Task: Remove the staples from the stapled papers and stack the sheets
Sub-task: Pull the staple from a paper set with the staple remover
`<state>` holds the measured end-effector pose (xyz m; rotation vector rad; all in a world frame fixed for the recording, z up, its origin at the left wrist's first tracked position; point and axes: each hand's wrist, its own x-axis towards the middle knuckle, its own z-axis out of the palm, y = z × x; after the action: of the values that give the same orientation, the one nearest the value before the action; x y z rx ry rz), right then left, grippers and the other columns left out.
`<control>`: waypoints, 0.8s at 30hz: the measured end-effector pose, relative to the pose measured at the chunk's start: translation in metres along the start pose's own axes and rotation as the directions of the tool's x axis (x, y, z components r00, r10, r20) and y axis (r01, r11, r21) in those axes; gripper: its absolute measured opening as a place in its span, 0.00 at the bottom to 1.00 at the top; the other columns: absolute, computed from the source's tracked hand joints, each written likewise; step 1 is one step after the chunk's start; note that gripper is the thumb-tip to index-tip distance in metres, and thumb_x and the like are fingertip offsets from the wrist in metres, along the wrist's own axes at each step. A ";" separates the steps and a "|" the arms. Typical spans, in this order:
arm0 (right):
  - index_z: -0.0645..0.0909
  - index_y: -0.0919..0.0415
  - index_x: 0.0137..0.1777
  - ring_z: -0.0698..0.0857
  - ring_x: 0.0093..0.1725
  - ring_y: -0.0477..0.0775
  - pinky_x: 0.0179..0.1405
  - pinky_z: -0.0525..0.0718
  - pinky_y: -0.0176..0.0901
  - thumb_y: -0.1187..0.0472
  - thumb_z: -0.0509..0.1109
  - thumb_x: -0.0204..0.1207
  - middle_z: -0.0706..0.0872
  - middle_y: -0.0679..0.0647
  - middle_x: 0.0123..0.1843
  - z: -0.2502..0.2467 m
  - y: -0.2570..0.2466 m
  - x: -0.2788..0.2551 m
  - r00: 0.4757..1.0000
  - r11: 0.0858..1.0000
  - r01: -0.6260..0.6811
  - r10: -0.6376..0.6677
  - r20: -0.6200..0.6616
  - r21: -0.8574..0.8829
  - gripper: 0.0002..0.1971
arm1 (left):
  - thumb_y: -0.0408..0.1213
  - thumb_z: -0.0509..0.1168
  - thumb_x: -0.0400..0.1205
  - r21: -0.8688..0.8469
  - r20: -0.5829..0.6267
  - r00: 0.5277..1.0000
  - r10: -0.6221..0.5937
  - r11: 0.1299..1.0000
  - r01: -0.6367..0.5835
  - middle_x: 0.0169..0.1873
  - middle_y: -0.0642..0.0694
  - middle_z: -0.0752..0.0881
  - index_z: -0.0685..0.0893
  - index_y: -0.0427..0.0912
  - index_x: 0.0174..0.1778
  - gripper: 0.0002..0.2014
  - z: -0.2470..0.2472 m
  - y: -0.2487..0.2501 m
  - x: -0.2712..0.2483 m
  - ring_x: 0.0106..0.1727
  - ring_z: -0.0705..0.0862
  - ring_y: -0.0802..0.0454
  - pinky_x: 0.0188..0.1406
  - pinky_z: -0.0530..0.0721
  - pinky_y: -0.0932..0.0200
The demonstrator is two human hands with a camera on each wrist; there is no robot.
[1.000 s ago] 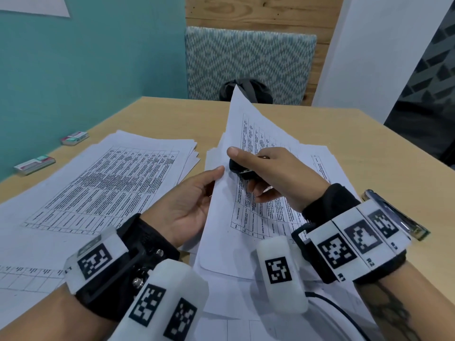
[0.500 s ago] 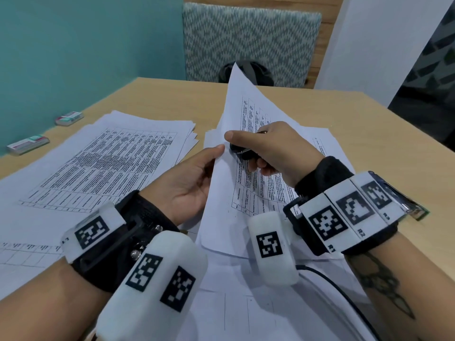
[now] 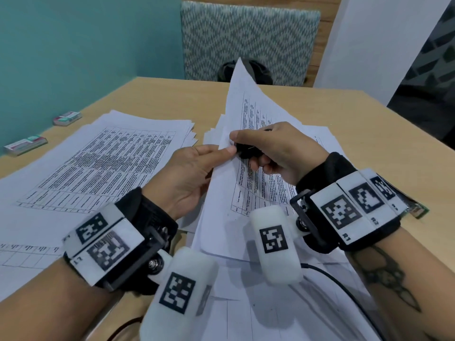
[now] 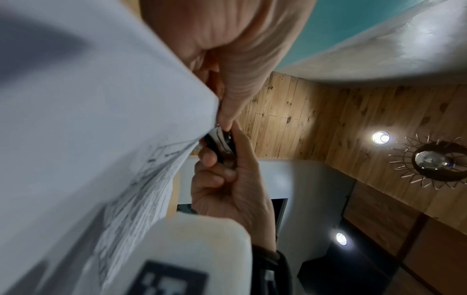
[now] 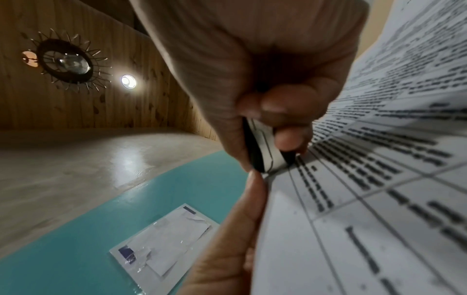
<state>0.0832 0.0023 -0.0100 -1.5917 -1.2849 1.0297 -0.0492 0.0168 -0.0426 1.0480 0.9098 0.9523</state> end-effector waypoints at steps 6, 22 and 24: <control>0.80 0.62 0.33 0.68 0.18 0.46 0.13 0.63 0.28 0.54 0.71 0.74 0.79 0.65 0.36 -0.003 -0.002 -0.001 0.999 0.999 -0.031 0.030 0.034 0.037 0.13 | 0.31 0.67 0.76 -0.004 0.032 0.999 0.007 1.000 -0.007 0.29 0.44 0.89 0.84 0.35 0.40 0.03 -0.003 0.000 0.001 0.26 0.87 0.54 0.29 0.86 0.65; 0.81 0.63 0.35 0.67 0.19 0.47 0.13 0.63 0.27 0.53 0.71 0.75 0.80 0.66 0.37 -0.009 -0.006 -0.003 0.999 0.999 -0.030 0.030 0.039 -0.013 0.13 | 0.34 0.69 0.77 0.208 0.047 0.981 0.186 0.959 -0.192 0.43 0.30 0.81 0.78 0.17 0.53 0.20 0.000 0.004 0.001 0.42 0.77 0.42 0.40 0.74 0.50; 0.81 0.64 0.33 0.68 0.16 0.46 0.13 0.62 0.28 0.54 0.71 0.75 0.81 0.64 0.31 -0.008 -0.007 -0.004 0.999 1.000 -0.004 0.005 0.035 -0.030 0.14 | 0.40 0.73 0.68 0.229 0.031 0.979 0.202 0.952 -0.204 0.39 0.33 0.77 0.77 0.16 0.48 0.27 0.003 0.006 -0.001 0.39 0.72 0.42 0.38 0.68 0.49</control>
<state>0.0879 -0.0017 -0.0009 -1.6059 -1.3262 1.0504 -0.0474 0.0163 -0.0357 1.3638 0.9354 1.0278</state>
